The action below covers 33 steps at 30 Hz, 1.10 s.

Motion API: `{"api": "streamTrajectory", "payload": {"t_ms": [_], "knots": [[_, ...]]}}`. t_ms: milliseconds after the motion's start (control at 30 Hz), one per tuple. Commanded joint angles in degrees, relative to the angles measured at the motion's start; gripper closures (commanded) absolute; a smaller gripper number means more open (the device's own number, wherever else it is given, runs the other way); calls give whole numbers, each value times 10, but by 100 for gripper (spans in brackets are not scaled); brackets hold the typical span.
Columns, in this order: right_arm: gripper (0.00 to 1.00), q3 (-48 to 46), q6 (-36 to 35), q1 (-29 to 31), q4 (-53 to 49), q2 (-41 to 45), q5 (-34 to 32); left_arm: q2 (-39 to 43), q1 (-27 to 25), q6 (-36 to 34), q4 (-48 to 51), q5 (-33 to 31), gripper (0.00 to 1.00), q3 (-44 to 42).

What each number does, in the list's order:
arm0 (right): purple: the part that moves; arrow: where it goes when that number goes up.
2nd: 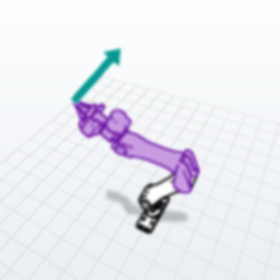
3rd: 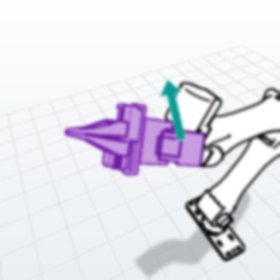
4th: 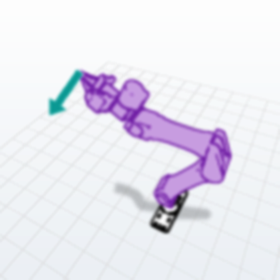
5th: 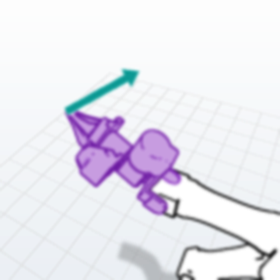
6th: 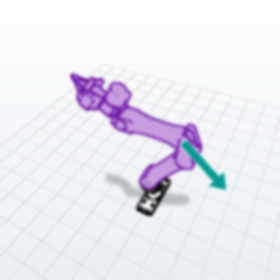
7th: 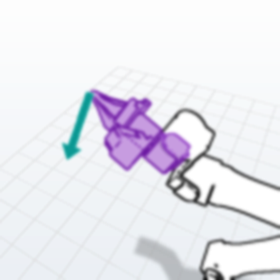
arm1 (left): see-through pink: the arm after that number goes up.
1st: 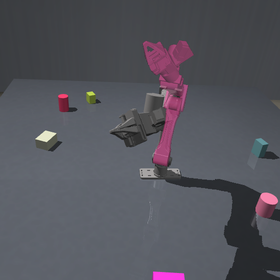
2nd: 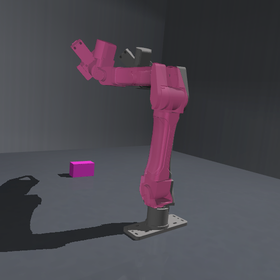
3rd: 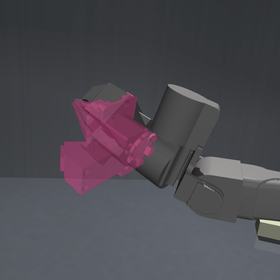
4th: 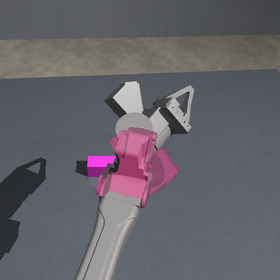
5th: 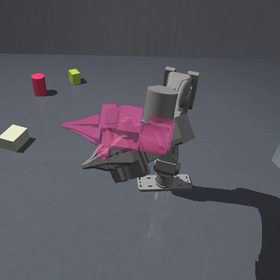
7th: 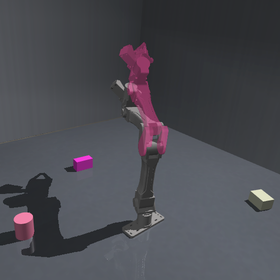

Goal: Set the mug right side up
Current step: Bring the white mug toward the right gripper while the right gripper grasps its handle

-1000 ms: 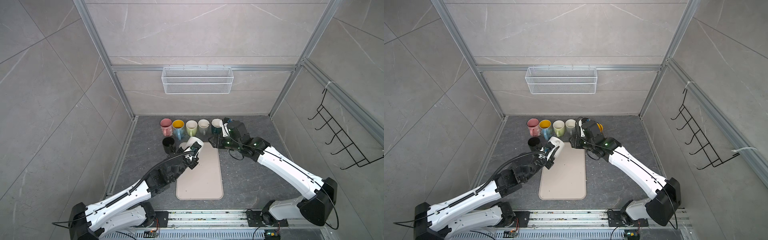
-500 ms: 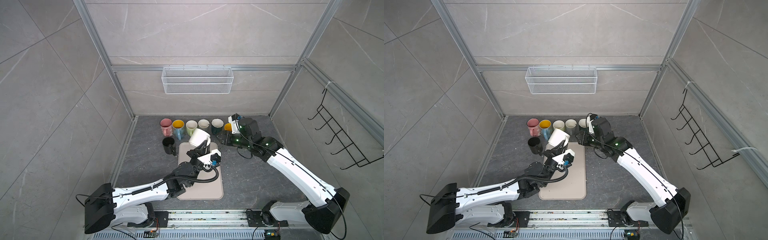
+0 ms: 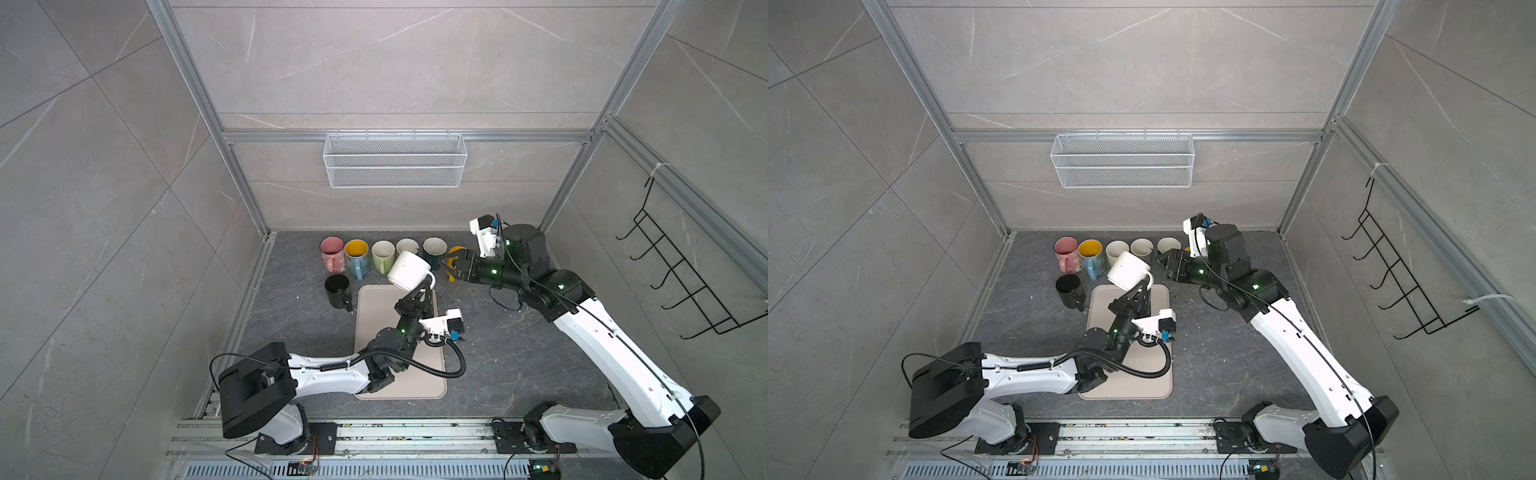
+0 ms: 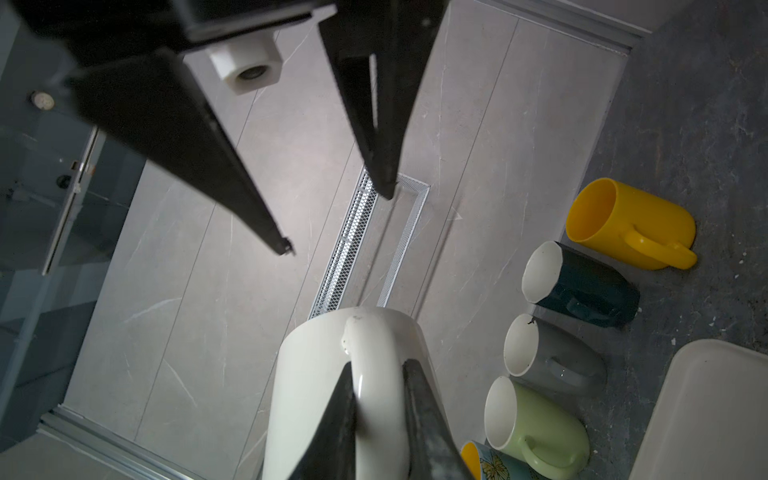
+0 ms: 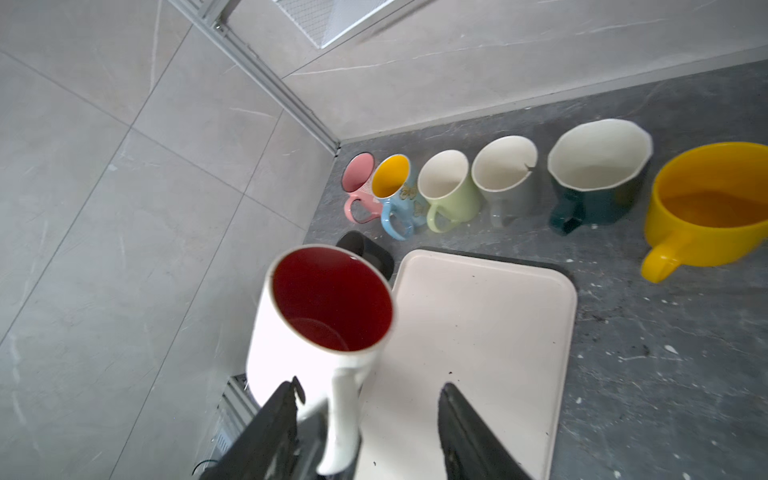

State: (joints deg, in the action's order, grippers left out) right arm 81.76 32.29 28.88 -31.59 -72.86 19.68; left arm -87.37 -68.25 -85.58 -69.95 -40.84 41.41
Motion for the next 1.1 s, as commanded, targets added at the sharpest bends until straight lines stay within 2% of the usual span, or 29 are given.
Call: {"api": "streamTrajectory", "payload": {"t_ms": [0,167,400,633,867,1067], "knots": [[44,22,-13,-2,-19,-25,76,-2,-2,-87,-111,8,100,41],[46,44,-32,-1,-66,-45,96,-3,-5,-101,-110,19,100,42],[46,68,-58,-2,-121,-46,80,7,-12,-109,-111,32,100,40],[51,60,-54,-2,-122,-66,136,10,-20,-116,-111,39,100,43],[53,49,-52,-3,-120,-63,152,23,-22,-115,-112,43,100,41],[58,31,-42,-5,-115,-73,177,28,-25,-125,-112,50,100,43]]}}
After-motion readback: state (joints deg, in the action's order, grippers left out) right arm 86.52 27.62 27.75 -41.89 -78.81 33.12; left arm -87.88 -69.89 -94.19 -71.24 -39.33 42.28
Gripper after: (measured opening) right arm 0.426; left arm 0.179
